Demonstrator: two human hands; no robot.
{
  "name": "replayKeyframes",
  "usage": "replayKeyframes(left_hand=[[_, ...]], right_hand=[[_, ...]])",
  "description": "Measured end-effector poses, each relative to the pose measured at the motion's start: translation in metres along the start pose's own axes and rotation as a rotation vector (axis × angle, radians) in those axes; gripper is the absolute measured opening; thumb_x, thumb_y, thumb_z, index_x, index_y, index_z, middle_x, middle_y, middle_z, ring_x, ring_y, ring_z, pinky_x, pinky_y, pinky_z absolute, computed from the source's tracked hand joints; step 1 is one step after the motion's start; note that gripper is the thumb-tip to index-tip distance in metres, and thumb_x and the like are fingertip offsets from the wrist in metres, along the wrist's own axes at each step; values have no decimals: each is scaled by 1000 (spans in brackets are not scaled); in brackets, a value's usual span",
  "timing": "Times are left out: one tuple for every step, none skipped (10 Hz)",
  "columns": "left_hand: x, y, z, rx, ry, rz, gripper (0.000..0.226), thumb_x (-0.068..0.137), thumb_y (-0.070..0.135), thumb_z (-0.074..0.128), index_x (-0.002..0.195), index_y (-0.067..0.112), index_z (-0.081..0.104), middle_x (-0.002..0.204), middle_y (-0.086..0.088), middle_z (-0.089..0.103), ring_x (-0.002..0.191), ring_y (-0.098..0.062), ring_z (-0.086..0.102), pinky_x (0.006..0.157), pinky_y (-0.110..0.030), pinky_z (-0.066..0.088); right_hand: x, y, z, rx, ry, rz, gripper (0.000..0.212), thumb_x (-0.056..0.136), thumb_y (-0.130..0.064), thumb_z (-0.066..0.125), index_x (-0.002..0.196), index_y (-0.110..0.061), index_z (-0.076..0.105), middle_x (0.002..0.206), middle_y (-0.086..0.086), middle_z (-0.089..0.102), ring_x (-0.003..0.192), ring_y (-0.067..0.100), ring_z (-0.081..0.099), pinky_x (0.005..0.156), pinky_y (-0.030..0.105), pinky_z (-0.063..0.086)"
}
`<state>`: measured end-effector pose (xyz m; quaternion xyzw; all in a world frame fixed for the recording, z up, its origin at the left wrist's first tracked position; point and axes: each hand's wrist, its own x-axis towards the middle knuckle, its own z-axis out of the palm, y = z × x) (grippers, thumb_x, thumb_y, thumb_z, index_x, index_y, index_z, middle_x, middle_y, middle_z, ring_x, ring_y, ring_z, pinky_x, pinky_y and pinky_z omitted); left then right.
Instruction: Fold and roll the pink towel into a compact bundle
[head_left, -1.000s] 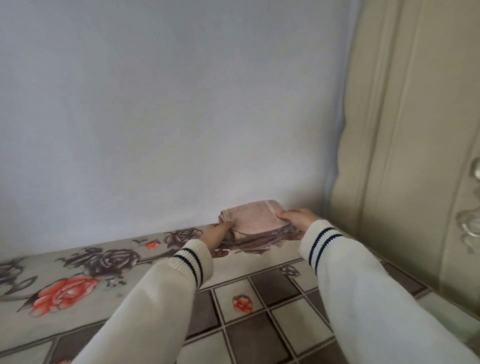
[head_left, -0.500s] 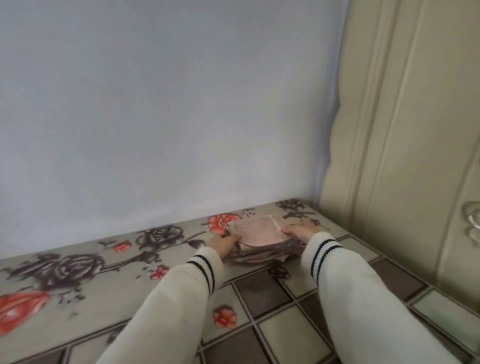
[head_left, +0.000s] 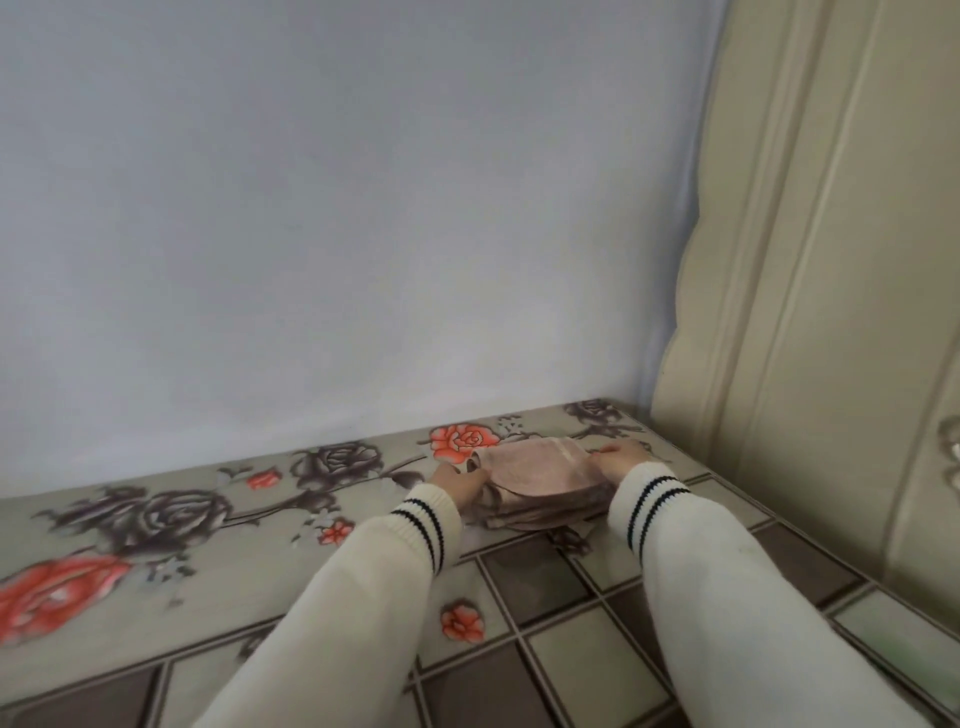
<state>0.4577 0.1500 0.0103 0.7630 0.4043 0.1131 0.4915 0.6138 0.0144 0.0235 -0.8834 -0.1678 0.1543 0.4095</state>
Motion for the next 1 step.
replayKeyframes(left_hand=[[-17,8,-15,-29,5,17,49,93,28,49,132,-1,45,138,-15,51,128,-27,49,104,-32,38]], right_hand=[[-12,-14,-6,-32,41,-35,34,89,-17,54,116,2,63,127,18,60,118,28,56,94,28,43]])
